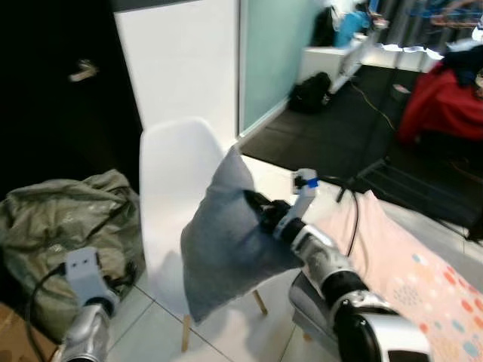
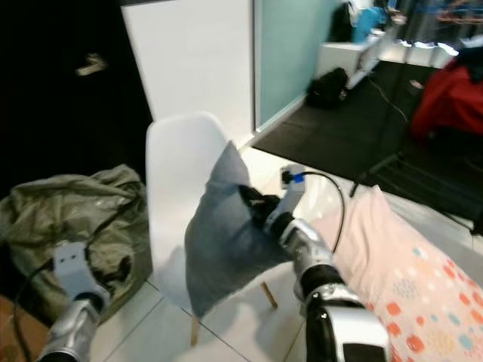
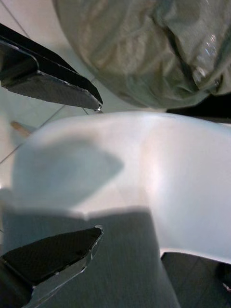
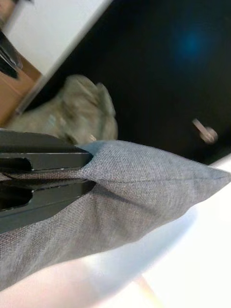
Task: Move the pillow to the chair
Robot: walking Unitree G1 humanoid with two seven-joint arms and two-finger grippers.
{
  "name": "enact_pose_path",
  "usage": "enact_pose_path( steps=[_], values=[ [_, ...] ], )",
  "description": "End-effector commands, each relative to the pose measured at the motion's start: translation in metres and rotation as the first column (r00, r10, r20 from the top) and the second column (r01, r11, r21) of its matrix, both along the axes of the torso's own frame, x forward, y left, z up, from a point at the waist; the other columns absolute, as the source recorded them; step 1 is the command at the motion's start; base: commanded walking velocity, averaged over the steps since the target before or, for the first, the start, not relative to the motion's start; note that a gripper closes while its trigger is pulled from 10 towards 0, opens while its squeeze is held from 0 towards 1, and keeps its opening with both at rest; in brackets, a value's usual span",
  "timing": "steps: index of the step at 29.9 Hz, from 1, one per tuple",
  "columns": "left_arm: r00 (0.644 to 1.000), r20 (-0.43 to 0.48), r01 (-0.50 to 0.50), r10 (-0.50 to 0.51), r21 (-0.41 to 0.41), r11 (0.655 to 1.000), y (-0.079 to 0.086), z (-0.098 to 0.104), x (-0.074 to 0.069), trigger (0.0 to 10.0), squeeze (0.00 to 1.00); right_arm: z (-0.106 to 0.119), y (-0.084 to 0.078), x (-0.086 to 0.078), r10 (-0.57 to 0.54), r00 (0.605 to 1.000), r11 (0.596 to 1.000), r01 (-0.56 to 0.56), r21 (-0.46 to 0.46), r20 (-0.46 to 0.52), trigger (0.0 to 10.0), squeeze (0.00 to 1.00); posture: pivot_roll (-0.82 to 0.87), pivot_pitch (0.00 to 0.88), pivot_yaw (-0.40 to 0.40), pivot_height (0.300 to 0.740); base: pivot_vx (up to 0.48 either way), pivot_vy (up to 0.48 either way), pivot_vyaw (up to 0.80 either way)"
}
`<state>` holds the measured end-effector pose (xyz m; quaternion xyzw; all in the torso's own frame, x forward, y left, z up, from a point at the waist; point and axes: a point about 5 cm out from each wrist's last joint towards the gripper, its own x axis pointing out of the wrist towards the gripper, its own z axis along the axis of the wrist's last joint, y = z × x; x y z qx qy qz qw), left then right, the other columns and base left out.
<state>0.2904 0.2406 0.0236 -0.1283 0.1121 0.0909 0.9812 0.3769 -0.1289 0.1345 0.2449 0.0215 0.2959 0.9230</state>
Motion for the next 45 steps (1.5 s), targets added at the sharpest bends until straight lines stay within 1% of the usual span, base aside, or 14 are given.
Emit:
enact_pose_path(
  steps=[1, 5, 14, 19, 21, 24, 25, 29, 32, 33, 34, 36, 40, 45],
  values=[
    [0.999, -0.017, -0.030, 0.030, 0.019, 0.999, 0.011, -0.003, -0.007, 10.0, 0.00, 0.016, 0.016, 0.004, 0.030, 0.997, 0.999, -0.033, 0.031, 0.076, 10.0, 0.00, -0.02, 0.042, 0.008, 0.740, 0.439, 0.000, 0.00],
    [1.000, -0.017, -0.022, 0.022, 0.020, 1.000, 0.010, -0.003, -0.006, 10.0, 0.00, 0.018, 0.023, 0.003, 0.058, 0.995, 0.997, -0.062, 0.039, 0.085, 10.0, 0.00, -0.02, 0.047, 0.010, 0.740, 0.439, 0.000, 0.00],
    [1.000, -0.020, -0.022, 0.022, 0.024, 0.999, 0.010, -0.003, -0.007, 10.0, 0.00, 0.018, 0.026, 0.002, 0.092, 0.991, 0.995, -0.096, 0.037, 0.097, 10.0, 0.00, -0.02, 0.053, 0.010, 0.740, 0.429, 0.000, 0.00],
    [0.999, -0.016, -0.037, 0.037, 0.010, 0.999, 0.010, -0.003, -0.006, 10.0, 0.00, 0.019, 0.030, 0.000, 0.139, 0.985, 0.989, -0.144, 0.038, 0.107, 10.0, 0.00, -0.03, 0.057, 0.010, 0.740, 0.193, 0.000, 0.00],
    [0.999, -0.017, -0.040, 0.040, 0.006, 0.999, 0.010, -0.003, -0.006, 10.0, 0.00, 0.023, 0.039, -0.005, 0.245, 0.957, 0.967, -0.253, 0.030, 0.155, 10.0, 0.00, -0.03, 0.060, 0.009, 0.740, 0.000, 0.000, 0.26],
    [0.999, -0.017, -0.041, 0.041, 0.003, 0.999, 0.010, -0.003, -0.006, 10.0, 0.00, 0.026, 0.045, -0.010, 0.328, 0.925, 0.942, -0.337, 0.013, 0.194, 10.0, 0.00, -0.03, 0.062, 0.009, 0.740, 0.000, 0.000, 0.70],
    [0.999, -0.017, -0.041, 0.041, 0.003, 0.999, 0.010, -0.003, -0.006, 10.0, 0.00, 0.026, 0.045, -0.010, 0.328, 0.925, 0.942, -0.337, 0.013, 0.194, 10.0, 0.00, -0.03, 0.062, 0.009, 0.740, 0.000, 0.000, 0.80],
    [0.999, -0.018, -0.043, 0.043, 0.002, 0.999, 0.010, -0.003, -0.006, 10.0, 0.00, 0.025, 0.040, -0.004, 0.248, 0.958, 0.966, -0.255, 0.033, 0.145, 10.0, 0.00, -0.03, 0.064, 0.008, 0.740, 0.000, 0.000, 0.73],
    [0.999, -0.023, -0.043, 0.043, 0.003, 0.999, 0.010, -0.004, -0.006, 10.0, 0.00, 0.024, 0.036, -0.001, 0.206, 0.971, 0.977, -0.211, 0.031, 0.120, 10.0, 0.00, -0.03, 0.064, 0.008, 0.740, 0.000, 0.000, 0.00],
    [0.999, -0.024, -0.042, 0.042, 0.004, 0.999, 0.010, -0.004, -0.007, 10.0, 0.00, 0.023, 0.032, 0.001, 0.170, 0.980, 0.985, -0.173, 0.020, 0.100, 10.0, 0.00, -0.03, 0.066, 0.008, 0.740, 0.000, 0.000, 0.00],
    [0.999, -0.024, -0.042, 0.042, 0.004, 0.999, 0.010, -0.004, -0.007, 10.0, 0.00, 0.023, 0.032, 0.001, 0.170, 0.980, 0.985, -0.173, 0.020, 0.100, 10.0, 0.00, -0.03, 0.066, 0.008, 0.740, 0.000, 0.000, 0.00],
    [0.999, -0.028, -0.036, 0.037, 0.013, 0.999, 0.010, -0.005, -0.007, 10.0, 0.00, 0.020, 0.026, 0.003, 0.125, 0.990, 0.992, -0.125, -0.001, 0.061, 10.0, 0.00, -0.03, 0.068, 0.009, 0.740, 0.000, 0.000, 0.00],
    [0.999, -0.032, -0.002, 0.003, 0.030, 1.000, 0.007, -0.006, -0.007, 10.0, 0.00, 0.019, 0.024, 0.004, 0.114, 0.992, 0.993, -0.114, -0.009, 0.050, 10.0, 0.00, -0.03, 0.069, 0.009, 0.740, 0.000, -0.359, 0.00],
    [0.999, -0.036, -0.007, 0.007, 0.021, 1.000, 0.005, -0.006, -0.007, 10.0, 0.00, 0.018, 0.024, 0.004, 0.103, 0.994, 0.995, -0.103, -0.016, 0.040, 10.0, 0.00, -0.03, 0.069, 0.009, 0.740, 0.000, -0.480, 0.00]
  ],
)
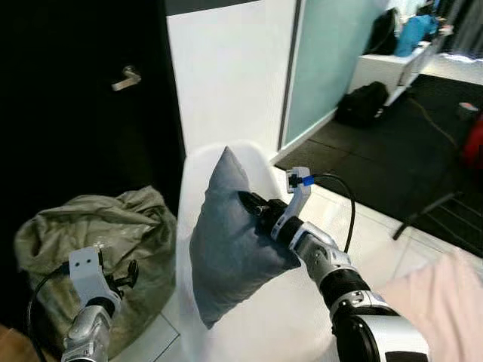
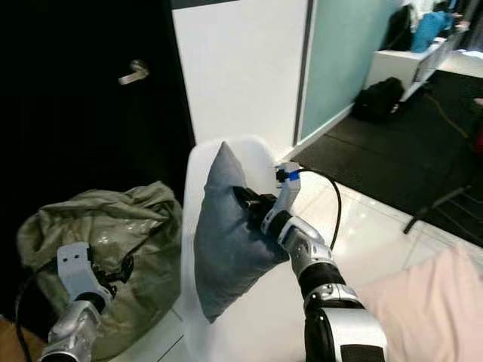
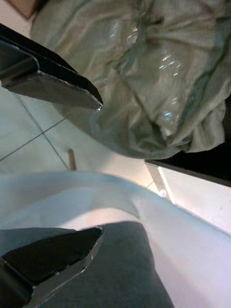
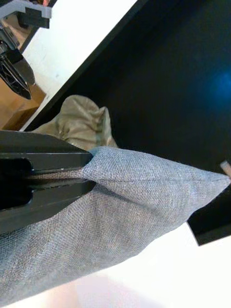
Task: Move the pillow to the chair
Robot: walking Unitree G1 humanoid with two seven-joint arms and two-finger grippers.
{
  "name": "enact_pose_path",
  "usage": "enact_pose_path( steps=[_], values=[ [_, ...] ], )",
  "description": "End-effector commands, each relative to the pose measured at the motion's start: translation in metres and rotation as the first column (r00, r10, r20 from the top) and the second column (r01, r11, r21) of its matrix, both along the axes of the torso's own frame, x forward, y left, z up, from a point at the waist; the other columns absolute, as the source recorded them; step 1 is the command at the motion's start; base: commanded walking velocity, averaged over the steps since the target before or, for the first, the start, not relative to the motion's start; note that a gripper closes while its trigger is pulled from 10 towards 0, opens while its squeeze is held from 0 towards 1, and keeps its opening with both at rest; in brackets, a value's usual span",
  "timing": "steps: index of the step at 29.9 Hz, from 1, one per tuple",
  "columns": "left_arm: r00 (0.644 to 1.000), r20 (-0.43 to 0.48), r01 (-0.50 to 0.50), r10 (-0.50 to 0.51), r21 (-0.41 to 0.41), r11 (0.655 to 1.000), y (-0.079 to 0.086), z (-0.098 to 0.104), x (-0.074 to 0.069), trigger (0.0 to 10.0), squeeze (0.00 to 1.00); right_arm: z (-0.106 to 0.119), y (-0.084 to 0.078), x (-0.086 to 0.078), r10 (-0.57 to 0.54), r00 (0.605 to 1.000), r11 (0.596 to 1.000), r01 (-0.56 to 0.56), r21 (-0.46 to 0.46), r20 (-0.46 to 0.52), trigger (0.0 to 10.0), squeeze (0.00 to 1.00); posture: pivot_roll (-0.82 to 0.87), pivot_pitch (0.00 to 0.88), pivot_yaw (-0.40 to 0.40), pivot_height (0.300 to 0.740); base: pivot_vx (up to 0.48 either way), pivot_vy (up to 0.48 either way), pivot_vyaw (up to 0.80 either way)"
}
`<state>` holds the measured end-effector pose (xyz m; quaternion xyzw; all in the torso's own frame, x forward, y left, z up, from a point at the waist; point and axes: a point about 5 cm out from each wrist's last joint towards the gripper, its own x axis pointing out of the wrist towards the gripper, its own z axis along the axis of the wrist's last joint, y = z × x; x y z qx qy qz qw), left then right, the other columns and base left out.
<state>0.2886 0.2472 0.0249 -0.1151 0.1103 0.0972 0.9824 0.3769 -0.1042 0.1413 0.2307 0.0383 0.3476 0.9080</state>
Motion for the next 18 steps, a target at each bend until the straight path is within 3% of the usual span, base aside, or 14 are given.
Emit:
enact_pose_path(
  steps=[1, 7, 14, 18],
  values=[
    [0.999, -0.039, -0.007, 0.006, -0.011, 1.000, 0.000, -0.008, -0.005, 10.0, 0.00, 0.011, -0.001, 0.005, -0.015, 0.999, 1.000, 0.014, 0.008, 0.031, 10.0, 0.00, -0.03, 0.068, 0.010, 0.740, 0.000, 0.000, 0.00],
    [0.999, -0.050, -0.022, 0.022, -0.008, 1.000, 0.002, -0.008, -0.005, 10.0, 0.00, 0.009, 0.000, 0.005, -0.017, 1.000, 1.000, 0.017, -0.008, 0.019, 10.0, 0.00, -0.03, 0.068, 0.010, 0.740, 0.000, 0.000, 0.00],
    [0.998, -0.051, -0.029, 0.029, -0.002, 1.000, 0.003, -0.007, -0.005, 10.0, 0.00, -0.003, 0.006, 0.001, 0.020, 0.998, 0.998, -0.024, -0.066, -0.061, 10.0, 0.00, -0.03, 0.060, 0.007, 0.740, 0.000, 0.000, 0.00],
    [0.999, -0.047, -0.027, 0.027, -0.003, 1.000, 0.002, -0.007, -0.005, 10.0, 0.00, -0.008, 0.009, -0.001, 0.035, 0.995, 0.999, -0.038, -0.030, -0.095, 10.0, 0.00, -0.03, 0.056, 0.007, 0.725, 0.000, 0.000, 0.00]
  ],
)
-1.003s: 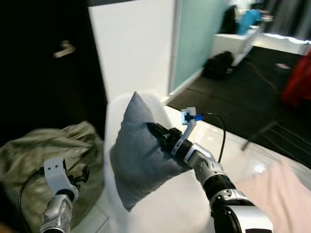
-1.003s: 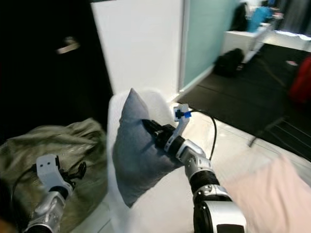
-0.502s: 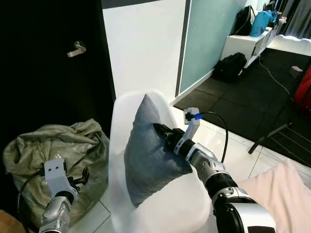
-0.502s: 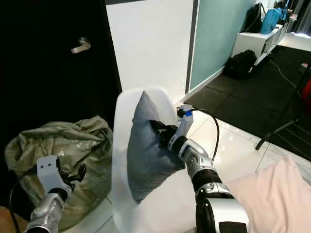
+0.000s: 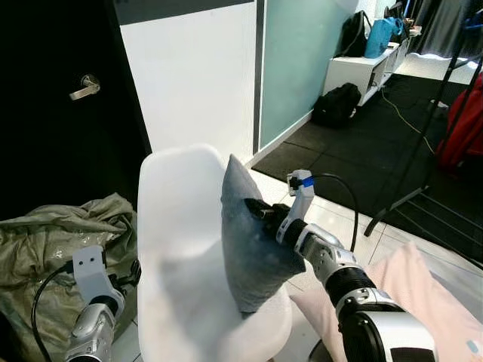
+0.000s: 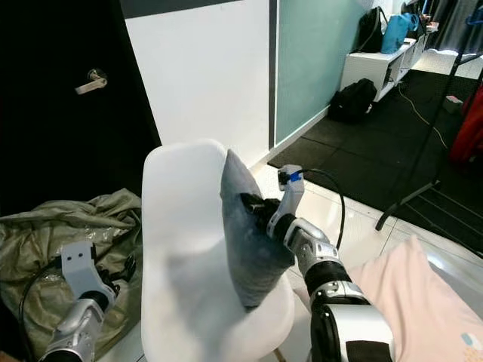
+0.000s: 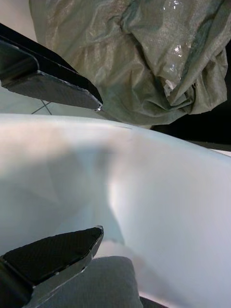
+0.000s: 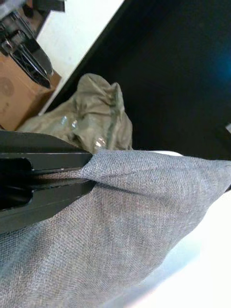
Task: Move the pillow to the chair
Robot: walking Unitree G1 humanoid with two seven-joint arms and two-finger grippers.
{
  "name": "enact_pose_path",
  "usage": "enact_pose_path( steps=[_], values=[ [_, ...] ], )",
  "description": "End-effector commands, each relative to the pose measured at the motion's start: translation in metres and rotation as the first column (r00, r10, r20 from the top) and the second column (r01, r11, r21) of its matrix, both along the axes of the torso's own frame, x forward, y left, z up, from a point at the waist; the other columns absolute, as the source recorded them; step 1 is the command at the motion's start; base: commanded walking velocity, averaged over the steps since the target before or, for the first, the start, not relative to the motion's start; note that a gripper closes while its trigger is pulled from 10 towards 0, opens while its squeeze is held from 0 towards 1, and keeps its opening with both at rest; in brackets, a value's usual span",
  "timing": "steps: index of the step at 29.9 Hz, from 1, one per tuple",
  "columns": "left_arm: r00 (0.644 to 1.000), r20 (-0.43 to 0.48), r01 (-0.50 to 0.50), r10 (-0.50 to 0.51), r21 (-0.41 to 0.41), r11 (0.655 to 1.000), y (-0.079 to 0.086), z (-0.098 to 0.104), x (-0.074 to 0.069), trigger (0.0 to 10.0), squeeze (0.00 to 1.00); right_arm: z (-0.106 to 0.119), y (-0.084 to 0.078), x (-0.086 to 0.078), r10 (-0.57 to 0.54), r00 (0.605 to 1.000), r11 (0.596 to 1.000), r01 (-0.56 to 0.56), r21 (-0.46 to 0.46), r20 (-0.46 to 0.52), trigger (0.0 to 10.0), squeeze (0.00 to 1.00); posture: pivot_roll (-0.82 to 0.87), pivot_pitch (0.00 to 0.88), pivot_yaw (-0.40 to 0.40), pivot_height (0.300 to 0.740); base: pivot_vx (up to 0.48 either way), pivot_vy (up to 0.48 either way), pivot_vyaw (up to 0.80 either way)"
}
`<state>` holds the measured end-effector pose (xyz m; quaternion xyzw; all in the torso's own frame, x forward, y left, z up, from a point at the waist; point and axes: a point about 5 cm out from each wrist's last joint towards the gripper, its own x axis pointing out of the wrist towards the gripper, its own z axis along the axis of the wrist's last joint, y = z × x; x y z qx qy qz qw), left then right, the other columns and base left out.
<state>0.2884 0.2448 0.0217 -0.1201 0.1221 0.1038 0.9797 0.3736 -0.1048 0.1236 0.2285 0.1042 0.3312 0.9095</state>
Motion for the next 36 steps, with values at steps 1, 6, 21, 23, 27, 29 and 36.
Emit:
enact_pose_path(
  steps=[1, 6, 21, 23, 27, 29, 36],
  values=[
    [1.000, -0.022, -0.015, 0.015, 0.007, 1.000, 0.004, -0.004, -0.004, 10.0, 0.00, 0.009, 0.010, 0.002, 0.039, 0.999, 0.999, -0.040, 0.034, 0.028, 10.0, 0.00, -0.03, 0.055, 0.007, 0.720, 0.000, 0.000, 0.00],
    [1.000, -0.021, -0.013, 0.013, 0.008, 1.000, 0.003, -0.004, -0.004, 10.0, 0.00, 0.014, 0.013, 0.002, 0.057, 0.997, 0.995, -0.061, 0.084, 0.048, 10.0, 0.00, -0.03, 0.052, 0.006, 0.705, 0.000, 0.000, 0.00],
    [1.000, -0.022, -0.014, 0.014, 0.007, 1.000, 0.001, -0.005, -0.005, 10.0, 0.00, 0.031, 0.029, 0.003, 0.137, 0.986, 0.972, -0.152, 0.177, 0.095, 10.0, 0.00, -0.03, 0.059, -0.002, 0.660, 0.000, 0.000, 0.00],
    [1.000, -0.022, -0.016, 0.016, 0.007, 1.000, 0.002, -0.005, -0.005, 10.0, 0.00, 0.030, 0.030, 0.002, 0.135, 0.987, 0.971, -0.149, 0.185, 0.086, 10.0, 0.00, -0.03, 0.061, -0.003, 0.650, 0.000, 0.000, 0.00],
    [1.000, -0.024, -0.018, 0.018, 0.008, 1.000, 0.003, -0.005, -0.006, 10.0, 0.00, 0.023, 0.029, 0.001, 0.119, 0.991, 0.977, -0.127, 0.170, 0.057, 10.0, 0.00, -0.03, 0.064, -0.004, 0.635, 0.000, 0.000, 0.00],
    [1.000, -0.024, -0.018, 0.018, 0.008, 1.000, 0.003, -0.005, -0.006, 10.0, 0.00, 0.023, 0.029, 0.001, 0.119, 0.991, 0.977, -0.127, 0.170, 0.057, 10.0, 0.00, -0.03, 0.064, -0.004, 0.635, 0.000, 0.000, 0.00],
    [1.000, -0.018, -0.018, 0.018, 0.007, 1.000, 0.002, -0.005, -0.006, 10.0, 0.00, 0.011, 0.023, 0.002, 0.045, 0.999, 0.993, -0.043, 0.114, -0.018, 10.0, 0.00, -0.03, 0.076, -0.008, 0.615, 0.000, 0.000, 0.00]
  ],
)
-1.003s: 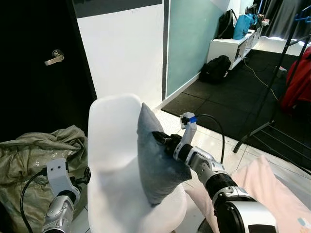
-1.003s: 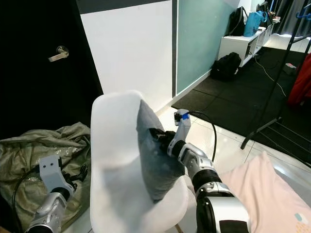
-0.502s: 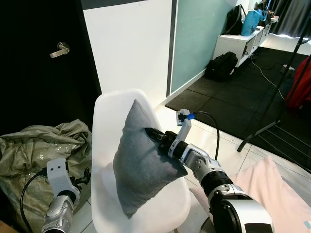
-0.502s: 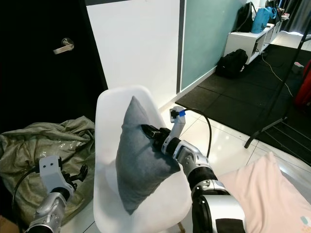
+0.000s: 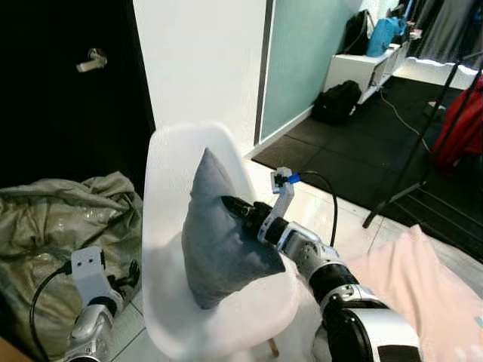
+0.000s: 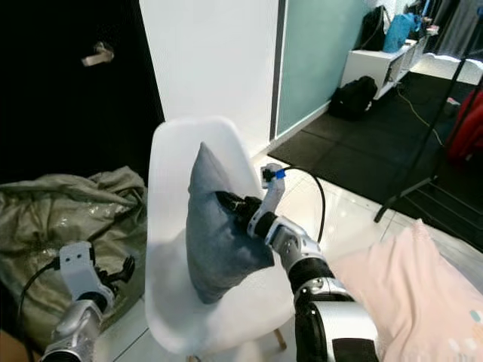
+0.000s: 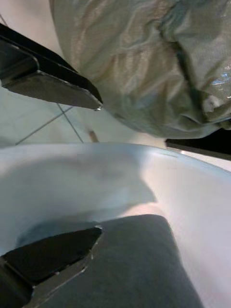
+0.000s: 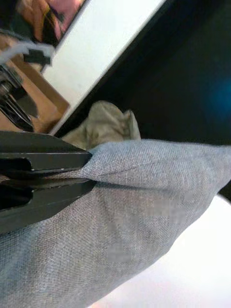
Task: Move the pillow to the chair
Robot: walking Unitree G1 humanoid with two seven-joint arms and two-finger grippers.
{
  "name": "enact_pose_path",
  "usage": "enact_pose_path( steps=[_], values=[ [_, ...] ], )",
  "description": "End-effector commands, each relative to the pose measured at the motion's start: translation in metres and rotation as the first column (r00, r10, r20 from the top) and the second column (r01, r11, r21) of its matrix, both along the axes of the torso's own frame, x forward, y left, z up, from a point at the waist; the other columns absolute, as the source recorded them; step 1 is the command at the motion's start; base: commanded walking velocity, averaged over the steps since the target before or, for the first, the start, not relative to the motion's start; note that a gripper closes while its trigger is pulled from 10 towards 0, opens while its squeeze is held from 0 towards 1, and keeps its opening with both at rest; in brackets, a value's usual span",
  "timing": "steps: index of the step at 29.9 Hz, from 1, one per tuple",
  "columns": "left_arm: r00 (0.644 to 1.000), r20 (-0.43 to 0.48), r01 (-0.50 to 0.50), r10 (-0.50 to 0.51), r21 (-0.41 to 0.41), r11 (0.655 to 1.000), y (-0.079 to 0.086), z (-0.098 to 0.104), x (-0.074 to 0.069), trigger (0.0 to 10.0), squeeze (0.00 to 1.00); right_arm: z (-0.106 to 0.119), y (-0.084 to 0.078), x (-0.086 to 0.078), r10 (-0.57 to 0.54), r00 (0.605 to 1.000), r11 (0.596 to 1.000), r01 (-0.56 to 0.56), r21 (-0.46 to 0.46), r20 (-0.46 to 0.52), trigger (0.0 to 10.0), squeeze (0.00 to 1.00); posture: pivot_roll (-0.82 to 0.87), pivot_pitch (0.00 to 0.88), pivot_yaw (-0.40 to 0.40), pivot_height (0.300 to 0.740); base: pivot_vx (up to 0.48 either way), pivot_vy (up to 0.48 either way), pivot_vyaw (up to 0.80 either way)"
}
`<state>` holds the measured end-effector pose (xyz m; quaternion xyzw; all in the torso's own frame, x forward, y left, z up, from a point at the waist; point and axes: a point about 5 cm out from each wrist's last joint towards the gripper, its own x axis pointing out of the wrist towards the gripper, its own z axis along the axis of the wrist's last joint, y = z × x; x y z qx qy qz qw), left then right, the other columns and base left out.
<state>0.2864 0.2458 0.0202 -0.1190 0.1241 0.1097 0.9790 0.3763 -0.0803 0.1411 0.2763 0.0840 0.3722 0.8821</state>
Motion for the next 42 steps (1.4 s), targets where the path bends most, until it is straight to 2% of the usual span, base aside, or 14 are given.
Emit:
enact_pose_path(
  steps=[1, 4, 8, 12, 13, 15, 18, 23, 31, 33, 34, 35, 39, 42],
  values=[
    [1.000, -0.012, -0.007, 0.007, 0.003, 1.000, 0.001, -0.003, -0.004, 10.0, 0.00, -0.007, -0.002, 0.000, -0.027, 0.999, 1.000, 0.027, -0.010, -0.040, 10.0, 0.00, -0.03, 0.076, -0.008, 0.615, 0.000, 0.000, 0.00],
    [1.000, -0.009, -0.008, 0.008, 0.003, 1.000, 0.001, -0.003, -0.004, 10.0, 0.00, -0.013, -0.009, 0.000, -0.077, 0.994, 0.996, 0.074, -0.042, -0.079, 10.0, 0.00, -0.03, 0.077, -0.008, 0.605, 0.000, 0.000, 0.00],
    [1.000, -0.014, -0.010, 0.010, 0.006, 1.000, 0.004, -0.004, -0.006, 10.0, 0.00, -0.034, -0.024, -0.003, -0.190, 0.967, 0.967, 0.154, -0.201, -0.171, 10.0, 0.00, -0.03, 0.083, -0.003, 0.587, 0.000, 0.000, 0.00],
    [1.000, -0.014, -0.008, 0.008, 0.008, 1.000, 0.004, -0.004, -0.006, 10.0, 0.00, -0.039, -0.029, -0.004, -0.215, 0.956, 0.959, 0.169, -0.227, -0.200, 10.0, 0.00, -0.02, 0.087, 0.001, 0.582, 0.000, 0.000, 0.00],
    [1.000, -0.014, -0.005, 0.005, 0.010, 1.000, 0.004, -0.004, -0.006, 10.0, 0.00, -0.045, -0.034, -0.007, -0.230, 0.943, 0.953, 0.168, -0.250, -0.242, 10.0, 0.00, -0.02, 0.088, 0.003, 0.572, 0.000, 0.000, 0.00],
    [1.000, -0.013, -0.003, 0.003, 0.010, 1.000, 0.003, -0.004, -0.006, 10.0, 0.00, -0.050, -0.035, -0.009, -0.236, 0.941, 0.938, 0.155, -0.311, -0.243, 10.0, 0.00, -0.02, 0.091, 0.006, 0.562, 0.000, 0.000, 0.00],
    [1.000, -0.013, -0.003, 0.003, 0.010, 1.000, 0.003, -0.004, -0.006, 10.0, 0.00, -0.050, -0.035, -0.009, -0.236, 0.941, 0.938, 0.155, -0.311, -0.243, 10.0, 0.00, -0.02, 0.091, 0.006, 0.562, 0.000, 0.000, 0.00],
    [1.000, -0.015, 0.000, 0.000, 0.013, 1.000, 0.004, -0.004, -0.006, 10.0, 0.00, -0.064, -0.041, -0.014, -0.292, 0.907, 0.909, 0.164, -0.384, -0.304, 10.0, 0.00, -0.02, 0.100, 0.009, 0.557, 0.000, 0.000, 0.00],
    [1.000, -0.019, -0.002, 0.003, 0.015, 1.000, 0.005, -0.005, -0.008, 10.0, 0.00, -0.062, -0.042, -0.012, -0.314, 0.909, 0.882, 0.172, -0.439, -0.274, 10.0, 0.00, -0.01, 0.100, 0.006, 0.557, 0.000, 0.000, 0.00],
    [1.000, -0.018, -0.004, 0.004, 0.017, 1.000, 0.006, -0.005, -0.008, 10.0, 0.00, -0.060, -0.043, -0.009, -0.336, 0.917, 0.839, 0.186, -0.512, -0.217, 10.0, 0.00, -0.01, 0.098, 0.003, 0.557, 0.000, 0.000, 0.00],
    [1.000, -0.018, -0.004, 0.004, 0.017, 1.000, 0.006, -0.005, -0.008, 10.0, 0.00, -0.060, -0.043, -0.009, -0.336, 0.917, 0.839, 0.186, -0.512, -0.217, 10.0, 0.00, -0.01, 0.098, 0.003, 0.557, 0.000, 0.000, 0.00],
    [1.000, -0.018, -0.005, 0.005, 0.018, 1.000, 0.006, -0.005, -0.009, 10.0, 0.00, -0.058, -0.044, -0.008, -0.345, 0.920, 0.818, 0.197, -0.540, -0.187, 10.0, 0.00, -0.01, 0.097, 0.001, 0.557, 0.000, 0.000, 0.00],
    [1.000, -0.012, -0.008, 0.008, 0.018, 1.000, 0.006, -0.004, -0.009, 10.0, 0.00, -0.054, -0.042, -0.005, -0.352, 0.926, 0.780, 0.212, -0.589, -0.133, 10.0, 0.00, -0.01, 0.093, -0.001, 0.557, 0.000, 0.000, 0.00],
    [1.000, -0.012, -0.010, 0.010, 0.019, 1.000, 0.006, -0.005, -0.010, 10.0, 0.00, -0.052, -0.039, -0.004, -0.346, 0.929, 0.788, 0.212, -0.578, -0.131, 10.0, 0.00, 0.00, 0.089, -0.006, 0.547, 0.000, 0.000, 0.00]
  ],
)
